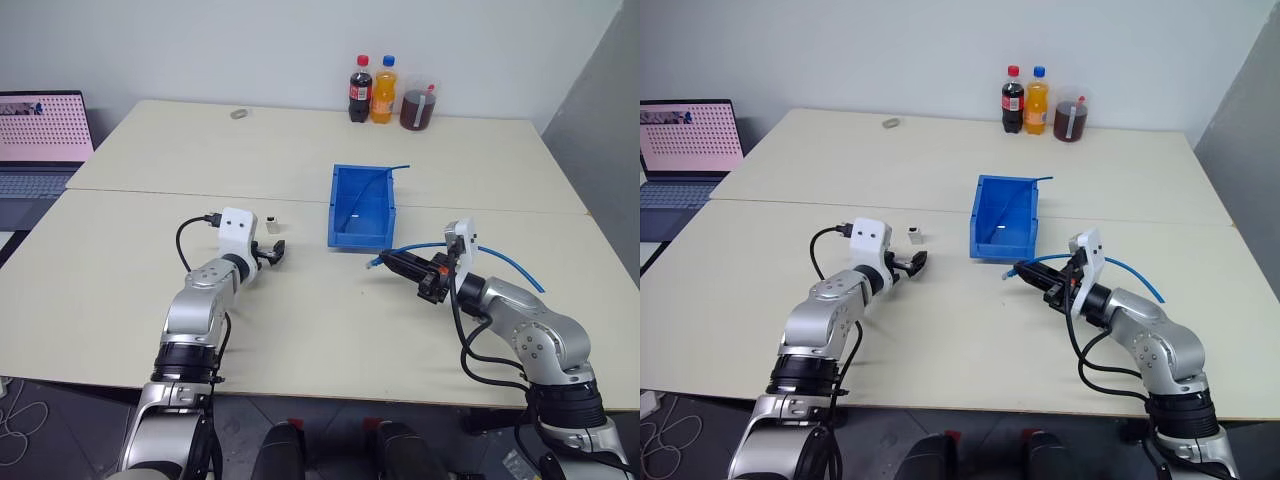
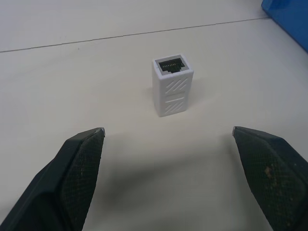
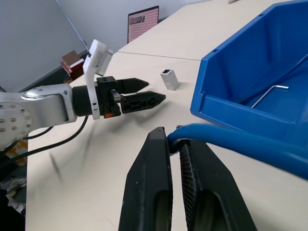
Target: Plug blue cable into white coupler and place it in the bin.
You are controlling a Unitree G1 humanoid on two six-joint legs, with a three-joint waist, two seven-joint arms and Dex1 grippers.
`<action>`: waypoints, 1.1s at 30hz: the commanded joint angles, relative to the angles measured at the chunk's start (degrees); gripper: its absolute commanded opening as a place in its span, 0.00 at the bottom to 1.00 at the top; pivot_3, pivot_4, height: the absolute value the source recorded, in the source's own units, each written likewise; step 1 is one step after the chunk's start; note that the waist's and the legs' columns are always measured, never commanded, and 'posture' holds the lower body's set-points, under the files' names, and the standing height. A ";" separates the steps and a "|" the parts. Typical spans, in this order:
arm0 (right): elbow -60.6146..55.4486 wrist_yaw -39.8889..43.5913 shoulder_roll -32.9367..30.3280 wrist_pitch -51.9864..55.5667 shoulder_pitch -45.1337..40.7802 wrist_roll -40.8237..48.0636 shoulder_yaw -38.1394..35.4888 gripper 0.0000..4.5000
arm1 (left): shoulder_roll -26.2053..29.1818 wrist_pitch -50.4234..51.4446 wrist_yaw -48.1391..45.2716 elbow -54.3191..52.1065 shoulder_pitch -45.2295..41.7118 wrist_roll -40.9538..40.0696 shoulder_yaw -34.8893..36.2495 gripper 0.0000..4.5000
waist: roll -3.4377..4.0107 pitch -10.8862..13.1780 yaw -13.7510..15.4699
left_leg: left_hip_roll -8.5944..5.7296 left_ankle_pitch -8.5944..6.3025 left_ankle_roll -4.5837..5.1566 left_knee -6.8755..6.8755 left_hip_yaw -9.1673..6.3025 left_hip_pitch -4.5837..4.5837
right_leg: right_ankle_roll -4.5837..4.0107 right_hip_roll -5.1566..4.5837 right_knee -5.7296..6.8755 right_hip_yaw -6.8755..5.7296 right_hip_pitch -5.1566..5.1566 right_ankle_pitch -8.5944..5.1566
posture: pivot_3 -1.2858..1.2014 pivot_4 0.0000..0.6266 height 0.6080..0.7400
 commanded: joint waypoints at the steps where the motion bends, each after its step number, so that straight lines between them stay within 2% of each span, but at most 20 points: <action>1: -2.23 0.09 -0.32 -0.63 -0.46 0.38 -1.33 0.00 | -1.02 -4.97 0.75 5.41 -4.55 1.93 -0.53 0.99 | 0.00 0.00 0.02 | 0.00 0.00 0.00 0.00 0.00 -0.01 | 0.01 0.00 -0.01 0.00 0.00 0.00 | 0.52 0.24 1.00; 13: -2.74 -0.57 -0.13 -0.30 -0.32 0.34 -1.11 0.00 | -2.98 -12.17 0.42 19.11 -12.09 2.89 0.34 0.99 | 0.00 0.00 0.00 | -0.02 0.00 0.00 0.00 0.03 -0.03 | -0.01 -0.01 -0.04 0.02 -0.01 0.03 | 0.52 0.24 1.00; 16: -2.95 -0.72 -0.11 -0.20 -0.18 0.40 -1.13 0.00 | -2.92 -12.77 0.41 20.41 -12.62 2.95 0.35 0.89 | 0.00 0.00 0.00 | -0.02 0.00 0.00 0.00 0.03 -0.03 | 0.00 -0.01 -0.04 0.02 -0.01 0.03 | 0.52 0.24 1.00; 21: -3.06 -1.02 0.01 -0.12 -0.16 0.46 -1.15 0.00 | -2.86 -13.16 0.44 22.17 -12.93 3.00 0.40 0.60 | 0.00 0.00 0.01 | -0.02 0.00 0.00 0.00 0.03 -0.03 | 0.00 -0.01 -0.03 0.02 0.00 0.03 | 0.52 0.24 1.00; 27: -2.93 -1.32 0.04 -0.30 -0.27 0.33 -0.94 0.00 | -2.39 -14.30 0.07 24.22 -13.59 3.28 0.39 0.32 | 0.00 0.00 0.00 | -0.02 0.00 0.00 0.00 0.03 -0.03 | 0.01 -0.01 -0.03 0.01 0.00 0.03 | 0.52 0.24 1.00; 31: -2.84 -1.55 0.01 -0.37 -0.26 0.15 -0.97 0.00 | -1.79 -14.63 -1.19 24.38 -13.26 3.22 0.29 0.19 | 0.00 0.00 0.00 | -0.02 0.00 0.00 0.00 0.03 -0.03 | 0.00 -0.01 -0.03 0.01 0.00 0.03 | 0.52 0.24 1.00; 33: -3.06 -1.65 -0.10 -0.37 -0.10 0.16 -1.12 0.00 | -1.21 -14.14 -3.49 22.82 -12.20 2.80 -0.11 0.18 | 0.00 0.00 -0.02 | -0.02 0.00 0.00 0.00 0.03 -0.03 | 0.00 -0.01 -0.03 0.01 0.00 0.03 | 0.52 0.24 1.00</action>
